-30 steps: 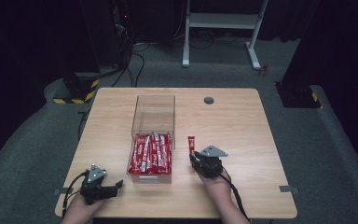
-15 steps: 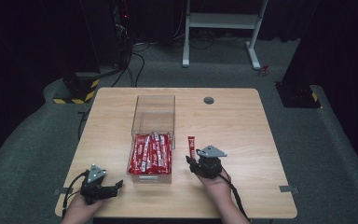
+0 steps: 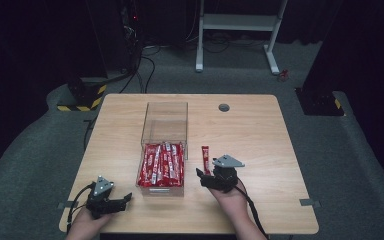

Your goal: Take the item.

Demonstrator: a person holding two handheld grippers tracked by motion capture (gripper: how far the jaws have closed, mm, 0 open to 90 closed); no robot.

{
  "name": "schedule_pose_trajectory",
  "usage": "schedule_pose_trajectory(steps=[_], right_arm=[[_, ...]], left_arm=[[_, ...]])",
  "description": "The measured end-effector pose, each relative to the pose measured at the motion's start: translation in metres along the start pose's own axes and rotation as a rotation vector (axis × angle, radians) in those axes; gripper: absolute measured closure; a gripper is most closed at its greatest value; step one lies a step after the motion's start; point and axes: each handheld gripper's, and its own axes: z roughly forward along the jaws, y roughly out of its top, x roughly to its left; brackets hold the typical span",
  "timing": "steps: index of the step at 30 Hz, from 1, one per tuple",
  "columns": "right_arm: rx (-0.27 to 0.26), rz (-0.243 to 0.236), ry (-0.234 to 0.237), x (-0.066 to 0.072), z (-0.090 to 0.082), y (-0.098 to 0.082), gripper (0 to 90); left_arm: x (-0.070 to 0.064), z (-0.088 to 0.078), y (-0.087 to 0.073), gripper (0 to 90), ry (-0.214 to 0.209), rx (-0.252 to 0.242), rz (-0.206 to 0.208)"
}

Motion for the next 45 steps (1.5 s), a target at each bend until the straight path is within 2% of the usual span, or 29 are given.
schedule_pose_trajectory(steps=[8,15,20,26,33,45], right_arm=[[-0.004,0.028,-0.012,-0.004,-0.004,0.005,21.3],[0.002,0.015,-0.021,-0.006,-0.007,0.005,21.0],[0.003,0.029,-0.006,-0.010,-0.013,0.004,20.9],[0.006,0.031,-0.016,-0.014,-0.020,0.000,21.0],[0.010,0.049,-0.032,-0.026,-0.029,-0.008,20.4],[0.046,0.050,-0.095,-0.051,-0.046,-0.027,20.0]], left_arm=[[0.000,0.000,0.000,14.4,-0.002,-0.001,-0.001],[0.000,0.000,0.000,14.4,0.000,-0.002,0.001],[0.000,0.000,0.000,14.4,-0.001,-0.001,0.001],[0.000,0.000,0.000,14.4,-0.001,0.001,0.000],[0.000,0.000,0.000,14.4,0.001,0.000,0.002],[-0.001,0.000,0.000,14.4,0.004,0.001,0.000]])
